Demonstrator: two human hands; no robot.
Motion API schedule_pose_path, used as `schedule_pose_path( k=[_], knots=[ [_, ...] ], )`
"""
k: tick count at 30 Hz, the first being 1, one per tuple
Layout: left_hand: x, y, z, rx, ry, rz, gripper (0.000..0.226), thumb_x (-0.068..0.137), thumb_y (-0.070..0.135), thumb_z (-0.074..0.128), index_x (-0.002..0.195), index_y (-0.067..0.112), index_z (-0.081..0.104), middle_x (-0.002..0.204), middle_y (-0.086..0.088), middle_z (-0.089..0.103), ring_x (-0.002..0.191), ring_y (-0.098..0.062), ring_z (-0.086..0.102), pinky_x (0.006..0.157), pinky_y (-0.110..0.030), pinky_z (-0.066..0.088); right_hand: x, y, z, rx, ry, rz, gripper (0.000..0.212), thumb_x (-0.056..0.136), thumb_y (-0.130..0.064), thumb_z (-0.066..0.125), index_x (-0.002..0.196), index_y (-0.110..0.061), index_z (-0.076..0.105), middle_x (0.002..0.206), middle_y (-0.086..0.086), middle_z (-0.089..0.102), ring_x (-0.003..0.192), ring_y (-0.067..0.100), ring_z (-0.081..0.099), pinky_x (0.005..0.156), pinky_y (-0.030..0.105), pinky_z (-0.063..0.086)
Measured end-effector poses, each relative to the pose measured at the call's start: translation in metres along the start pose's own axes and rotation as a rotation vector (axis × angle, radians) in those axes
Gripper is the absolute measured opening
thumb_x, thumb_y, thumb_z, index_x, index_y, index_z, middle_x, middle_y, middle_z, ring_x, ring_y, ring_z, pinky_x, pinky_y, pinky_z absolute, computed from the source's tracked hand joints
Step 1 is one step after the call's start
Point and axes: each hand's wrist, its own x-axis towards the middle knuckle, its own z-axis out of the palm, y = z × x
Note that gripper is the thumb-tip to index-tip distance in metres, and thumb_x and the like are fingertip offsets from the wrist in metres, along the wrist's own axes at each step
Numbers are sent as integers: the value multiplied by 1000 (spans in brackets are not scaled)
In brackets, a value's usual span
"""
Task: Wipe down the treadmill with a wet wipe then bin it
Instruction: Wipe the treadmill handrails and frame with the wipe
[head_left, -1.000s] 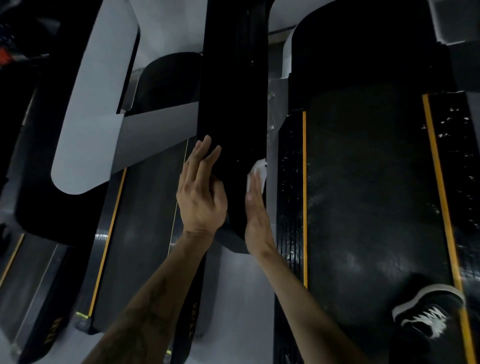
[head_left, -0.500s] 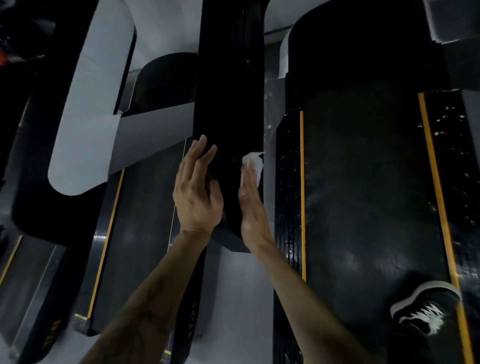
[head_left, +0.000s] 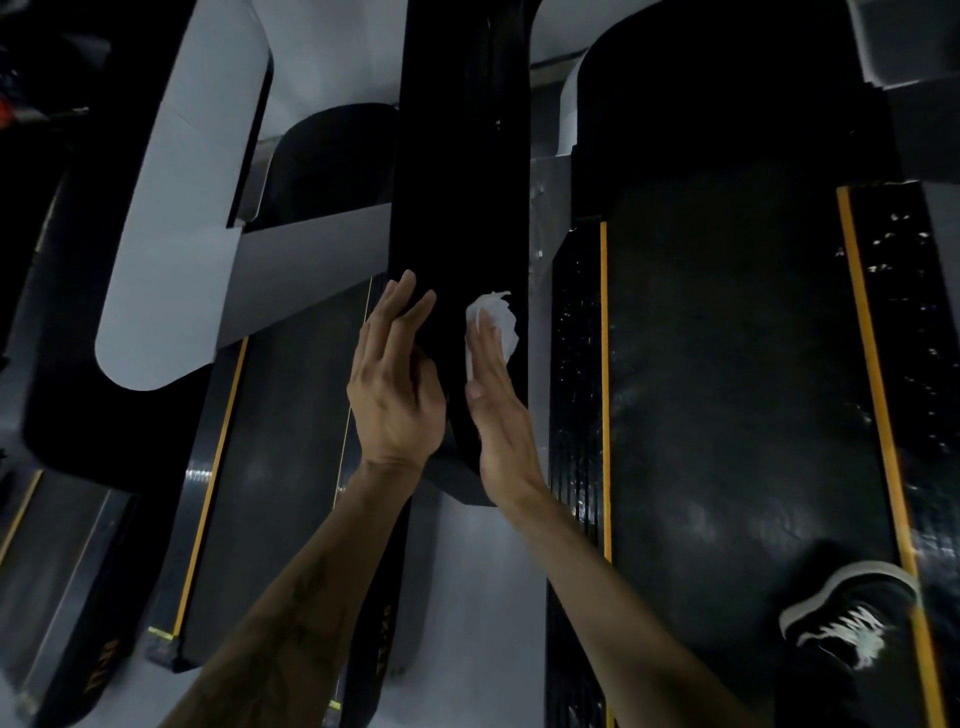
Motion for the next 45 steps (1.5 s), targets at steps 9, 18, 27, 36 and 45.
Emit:
schedule_pose_path(
  k=[9,18,27,36,45],
  knots=[
    [3,2,-1,-10,-29,-12,55,87,3,38,138,0,60,152,-12,52,147,-27,42,116,-49,40,48,-15,1,-49,64,80,57,110,-38,24,164,-24,8,172,-11,-2,155,-1,-8,130,44,-2],
    [2,3,-1,9,-41,-10,50,92,4,39,138,-1,60,152,-13,52,147,-29,42,118,-49,39,61,-19,-1,-85,0,-22,51,111,-34,20,160,-30,5,172,-9,-4,156,5,-11,129,41,-6],
    [12,-4,-5,122,-120,51,38,103,12,47,137,1,60,151,-13,51,141,-30,46,113,-48,42,39,-1,1,25,56,87,53,112,-38,27,162,-32,10,171,-16,-1,156,2,-6,129,50,3],
    [83,7,19,206,-144,-85,39,103,26,46,136,6,53,142,-14,50,127,-28,49,104,-47,43,60,1,-16,-24,117,140,60,109,-53,25,164,-35,9,170,-22,-1,153,-6,-4,130,47,5],
    [92,8,28,192,-195,-130,48,110,28,41,156,14,41,169,-5,28,157,-21,21,121,-54,34,88,0,-21,-106,76,20,55,113,-32,27,165,-22,9,172,-12,-4,157,4,-6,129,51,4]
  ],
)
